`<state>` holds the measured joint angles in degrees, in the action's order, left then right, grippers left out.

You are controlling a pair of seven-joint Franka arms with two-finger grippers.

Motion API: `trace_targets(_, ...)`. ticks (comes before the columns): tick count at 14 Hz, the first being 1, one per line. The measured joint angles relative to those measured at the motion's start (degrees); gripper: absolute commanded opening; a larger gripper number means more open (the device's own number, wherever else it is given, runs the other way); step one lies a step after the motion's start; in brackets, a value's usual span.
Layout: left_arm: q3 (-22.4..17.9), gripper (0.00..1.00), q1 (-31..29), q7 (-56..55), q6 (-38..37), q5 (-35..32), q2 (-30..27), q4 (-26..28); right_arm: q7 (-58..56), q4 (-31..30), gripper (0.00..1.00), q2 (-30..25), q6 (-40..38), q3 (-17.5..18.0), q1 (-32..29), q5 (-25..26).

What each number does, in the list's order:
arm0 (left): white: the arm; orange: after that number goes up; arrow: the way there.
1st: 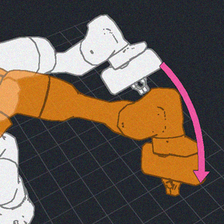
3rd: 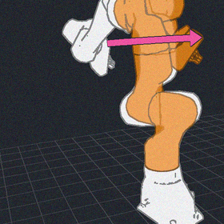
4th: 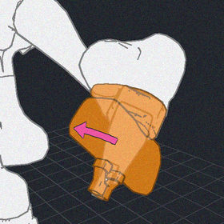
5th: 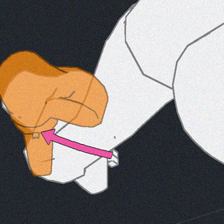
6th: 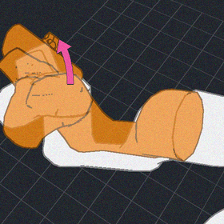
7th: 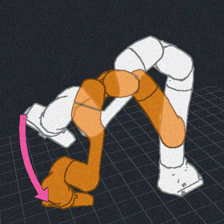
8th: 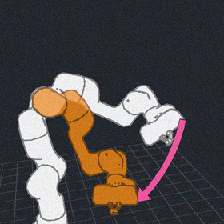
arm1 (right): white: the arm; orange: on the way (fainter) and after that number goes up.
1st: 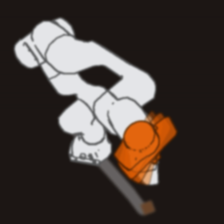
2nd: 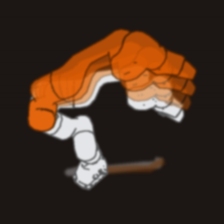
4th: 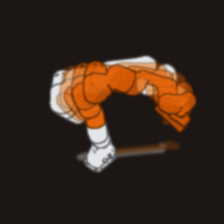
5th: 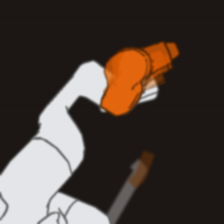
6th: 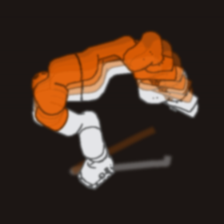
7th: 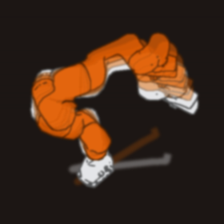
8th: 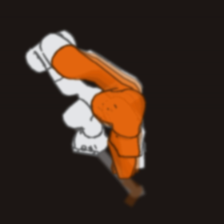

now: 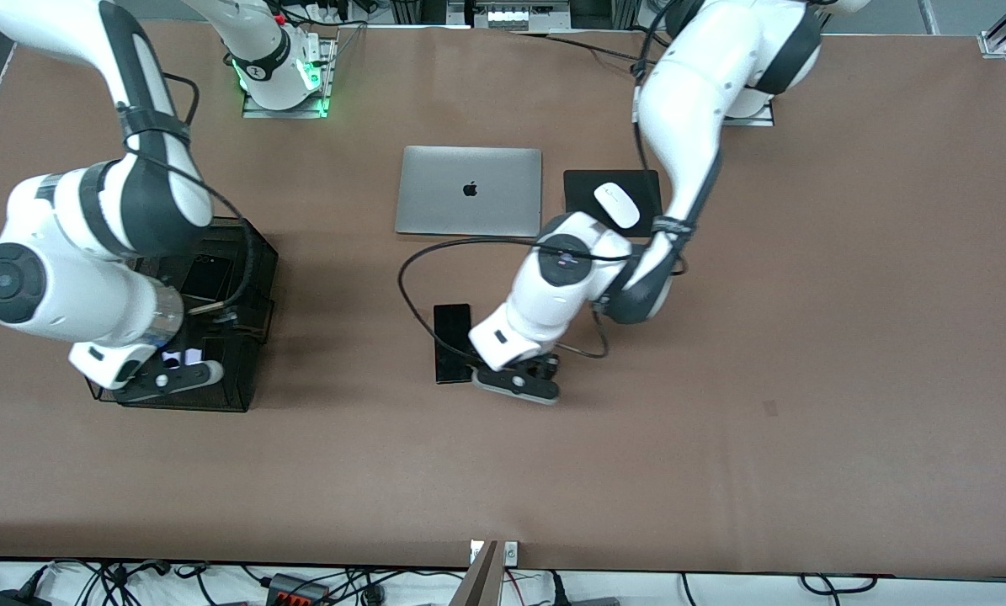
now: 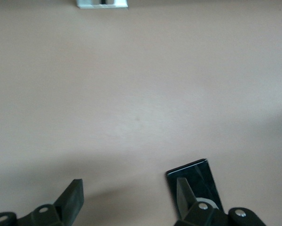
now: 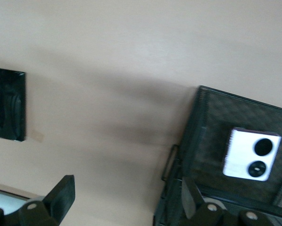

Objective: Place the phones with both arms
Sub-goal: 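Grasp the tall black phone with the right gripper while the left gripper withdraws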

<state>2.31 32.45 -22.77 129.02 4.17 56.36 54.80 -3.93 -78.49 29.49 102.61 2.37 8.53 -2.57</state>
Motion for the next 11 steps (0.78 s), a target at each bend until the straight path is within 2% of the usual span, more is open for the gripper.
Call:
trace_targets(3,0.4,0.88,-4.4,2.1,-8.4,2.4,-5.1,-0.1,0.1,-0.2,1.0,0.6,2.5,0.1,2.7,-1.0)
trace_targets(7,0.3,0.9,-7.8,2.5,-17.4,2.5,-10.1,-0.1,0.1,-0.3,1.0,4.1,6.8,0.2,6.5,-5.4)
trace_targets(11,-0.2,0.98,-11.4,2.8,-29.2,2.5,-14.4,-0.1,5.0,-0.4,1.0,8.5,14.7,0.4,12.5,-5.1)
